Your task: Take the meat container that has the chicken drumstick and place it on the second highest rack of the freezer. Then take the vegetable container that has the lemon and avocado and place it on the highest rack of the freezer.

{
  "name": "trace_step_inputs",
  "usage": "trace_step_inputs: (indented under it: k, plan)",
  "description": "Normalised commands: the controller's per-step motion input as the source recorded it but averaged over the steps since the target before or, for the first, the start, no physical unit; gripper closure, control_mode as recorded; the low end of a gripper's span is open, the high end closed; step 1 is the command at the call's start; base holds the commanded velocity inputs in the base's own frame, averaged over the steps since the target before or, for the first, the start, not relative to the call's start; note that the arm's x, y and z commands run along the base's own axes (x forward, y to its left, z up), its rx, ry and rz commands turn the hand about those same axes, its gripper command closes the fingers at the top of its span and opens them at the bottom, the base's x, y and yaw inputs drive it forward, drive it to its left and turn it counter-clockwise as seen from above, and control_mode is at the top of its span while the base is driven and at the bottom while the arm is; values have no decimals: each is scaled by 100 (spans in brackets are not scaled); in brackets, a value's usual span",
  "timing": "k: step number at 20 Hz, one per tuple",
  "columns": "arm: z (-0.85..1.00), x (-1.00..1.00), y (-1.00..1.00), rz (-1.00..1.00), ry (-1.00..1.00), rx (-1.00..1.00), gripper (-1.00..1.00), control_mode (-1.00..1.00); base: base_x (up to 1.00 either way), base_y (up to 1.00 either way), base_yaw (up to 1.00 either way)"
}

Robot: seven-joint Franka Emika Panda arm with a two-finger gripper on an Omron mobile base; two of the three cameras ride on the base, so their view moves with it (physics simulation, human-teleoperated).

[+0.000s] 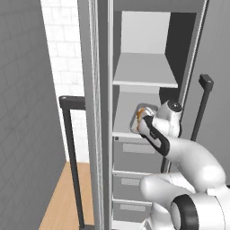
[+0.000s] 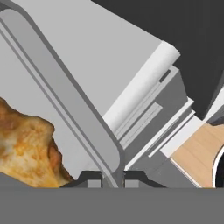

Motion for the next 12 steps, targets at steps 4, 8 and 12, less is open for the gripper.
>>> trace_step_inputs:
  k: [4,8,12]
  plan:
    - [-30,26,0,0,-3,-5,100,-100,0,0,0]
    - [-14,35,0,0,-1,-1,100,-100,0,0,0]
    - [-2,30,0,-1,0,0,100,-100,0,0,0]
